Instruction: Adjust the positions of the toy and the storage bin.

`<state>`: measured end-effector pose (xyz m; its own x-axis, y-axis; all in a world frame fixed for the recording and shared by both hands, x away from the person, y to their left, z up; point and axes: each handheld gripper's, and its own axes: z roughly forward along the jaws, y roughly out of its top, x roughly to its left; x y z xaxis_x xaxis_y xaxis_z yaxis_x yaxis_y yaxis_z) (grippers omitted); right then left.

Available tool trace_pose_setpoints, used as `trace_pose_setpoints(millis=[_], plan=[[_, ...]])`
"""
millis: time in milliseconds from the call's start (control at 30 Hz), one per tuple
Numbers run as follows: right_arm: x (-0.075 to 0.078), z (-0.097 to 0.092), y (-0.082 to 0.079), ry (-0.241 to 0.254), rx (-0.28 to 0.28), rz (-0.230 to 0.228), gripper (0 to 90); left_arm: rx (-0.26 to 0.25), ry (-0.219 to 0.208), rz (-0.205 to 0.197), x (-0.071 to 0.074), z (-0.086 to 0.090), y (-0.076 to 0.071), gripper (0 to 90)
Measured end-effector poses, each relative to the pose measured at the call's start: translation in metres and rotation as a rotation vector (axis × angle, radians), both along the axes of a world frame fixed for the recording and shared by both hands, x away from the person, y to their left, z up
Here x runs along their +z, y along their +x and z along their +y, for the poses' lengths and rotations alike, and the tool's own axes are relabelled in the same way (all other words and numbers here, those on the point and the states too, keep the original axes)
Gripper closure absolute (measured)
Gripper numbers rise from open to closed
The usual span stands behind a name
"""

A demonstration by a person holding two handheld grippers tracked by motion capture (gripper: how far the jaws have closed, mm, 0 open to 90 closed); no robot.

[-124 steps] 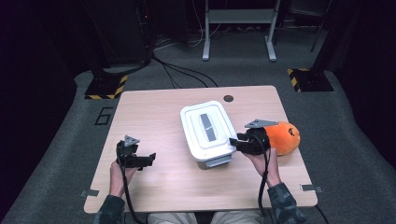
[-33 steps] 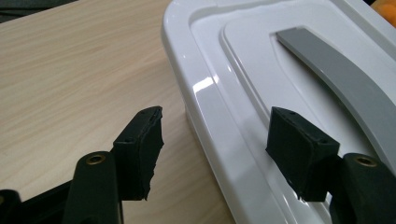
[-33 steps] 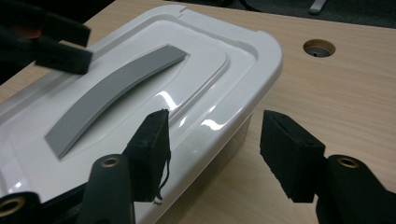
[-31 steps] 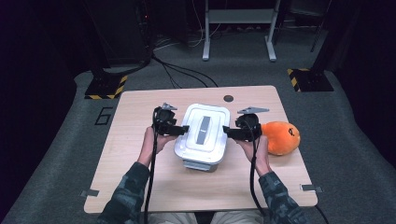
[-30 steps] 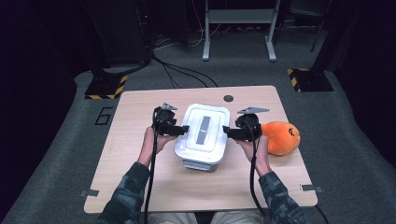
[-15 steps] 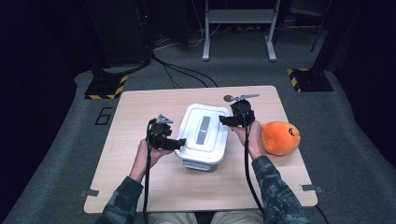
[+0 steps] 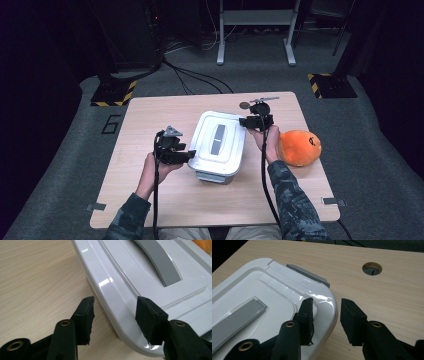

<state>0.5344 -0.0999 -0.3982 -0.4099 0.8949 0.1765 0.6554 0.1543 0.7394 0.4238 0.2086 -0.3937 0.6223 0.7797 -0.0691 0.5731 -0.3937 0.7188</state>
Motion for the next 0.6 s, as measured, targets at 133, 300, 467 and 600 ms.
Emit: trace_pose_setpoints(millis=[133, 300, 467, 600], plan=[[0.000, 0.001, -0.003, -0.007, -0.002, -0.007, 65.1, 0.009, 0.018, -0.010, 0.000, 0.001, 0.001, 49.2], [0.000, -0.001, -0.007, -0.011, -0.002, -0.006, 64.5, 0.025, 0.038, -0.020, 0.001, 0.005, 0.005, 49.3], [0.000, -0.005, -0.022, -0.025, -0.004, -0.016, 62.8, 0.037, 0.040, -0.017, 0.001, 0.010, 0.013, 49.3], [-0.001, -0.014, -0.040, -0.017, -0.018, -0.024, 61.0, 0.029, 0.041, -0.019, 0.001, 0.011, 0.019, 49.6]])
